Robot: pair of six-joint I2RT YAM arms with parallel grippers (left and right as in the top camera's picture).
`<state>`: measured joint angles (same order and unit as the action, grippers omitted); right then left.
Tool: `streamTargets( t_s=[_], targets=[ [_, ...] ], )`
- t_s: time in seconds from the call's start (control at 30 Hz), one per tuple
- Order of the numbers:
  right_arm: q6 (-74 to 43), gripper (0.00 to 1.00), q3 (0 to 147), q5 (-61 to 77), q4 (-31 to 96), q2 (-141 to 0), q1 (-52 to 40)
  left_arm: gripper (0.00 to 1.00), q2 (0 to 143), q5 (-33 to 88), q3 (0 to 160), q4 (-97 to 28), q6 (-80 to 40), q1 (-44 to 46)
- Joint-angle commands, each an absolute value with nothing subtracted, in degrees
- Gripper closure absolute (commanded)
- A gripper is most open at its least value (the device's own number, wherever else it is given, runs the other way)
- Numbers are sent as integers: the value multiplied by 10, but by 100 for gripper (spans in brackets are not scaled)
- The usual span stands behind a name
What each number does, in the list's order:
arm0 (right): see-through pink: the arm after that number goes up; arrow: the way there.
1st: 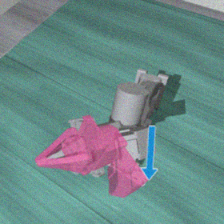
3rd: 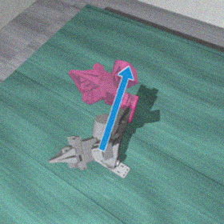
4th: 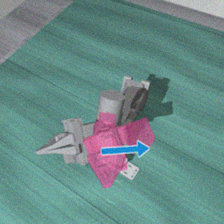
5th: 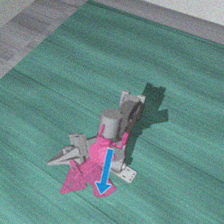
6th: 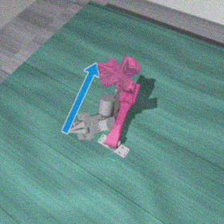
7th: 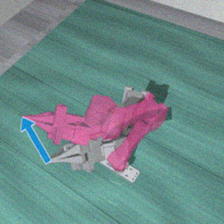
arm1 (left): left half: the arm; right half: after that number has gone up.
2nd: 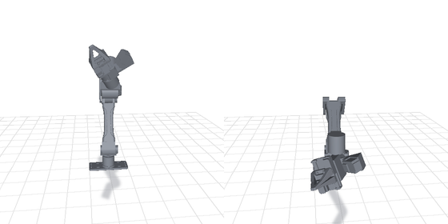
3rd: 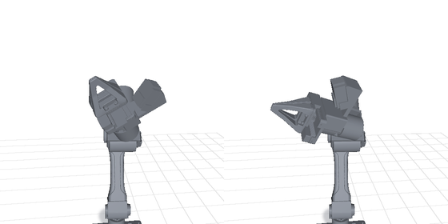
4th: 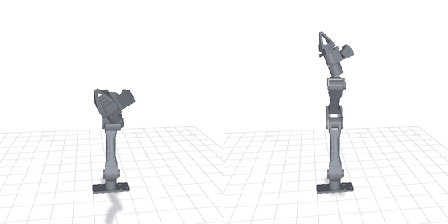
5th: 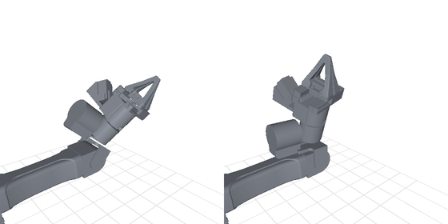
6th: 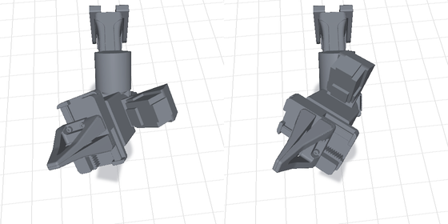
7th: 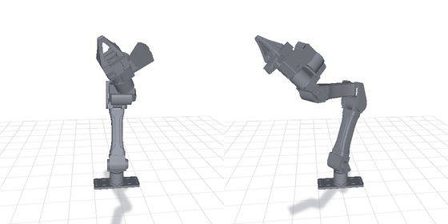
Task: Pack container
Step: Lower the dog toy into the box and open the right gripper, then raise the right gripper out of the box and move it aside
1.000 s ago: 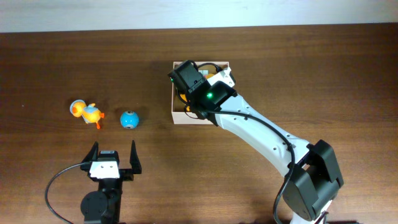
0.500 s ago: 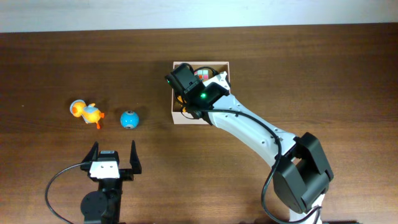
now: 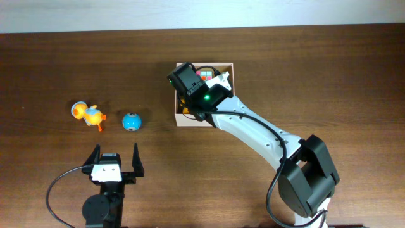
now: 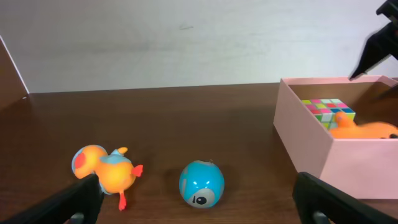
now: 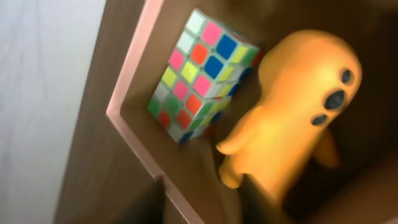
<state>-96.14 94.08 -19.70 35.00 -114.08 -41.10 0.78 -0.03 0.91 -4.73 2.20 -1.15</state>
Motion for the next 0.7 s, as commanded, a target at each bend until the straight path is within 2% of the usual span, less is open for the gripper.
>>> streamTargets(
  t_s=[0.0, 0.03, 0.1, 0.37, 0.43, 0.53, 0.6, 0.67],
  targets=[
    [-960, 49, 951, -192, 344, -1143, -417, 1, 3, -2, 5, -48, 31, -9],
    [-960, 45, 951, -189, 344, -1143, -417, 1, 3, -2, 5, -48, 31, -9],
    [-944, 45, 952, -183, 336, -1143, -417, 1, 3, -2, 5, -48, 31, -9],
    [-721, 44, 1010, -196, 340, -1120, -417, 1, 3, -2, 5, -48, 31, -9],
    [-624, 44, 1034, -203, 361, -1107, -417, 1, 3, -2, 5, -48, 31, -9],
    [-419, 42, 1068, -185, 388, -1089, -416, 1, 3, -2, 5, -48, 31, -9],
    [-282, 35, 1089, -141, 406, -1077, -416, 1, 3, -2, 5, -48, 31, -9],
    [-234, 27, 1110, -123, 448, -1062, -416, 1, 3, -2, 5, -48, 31, -9]
  ],
)
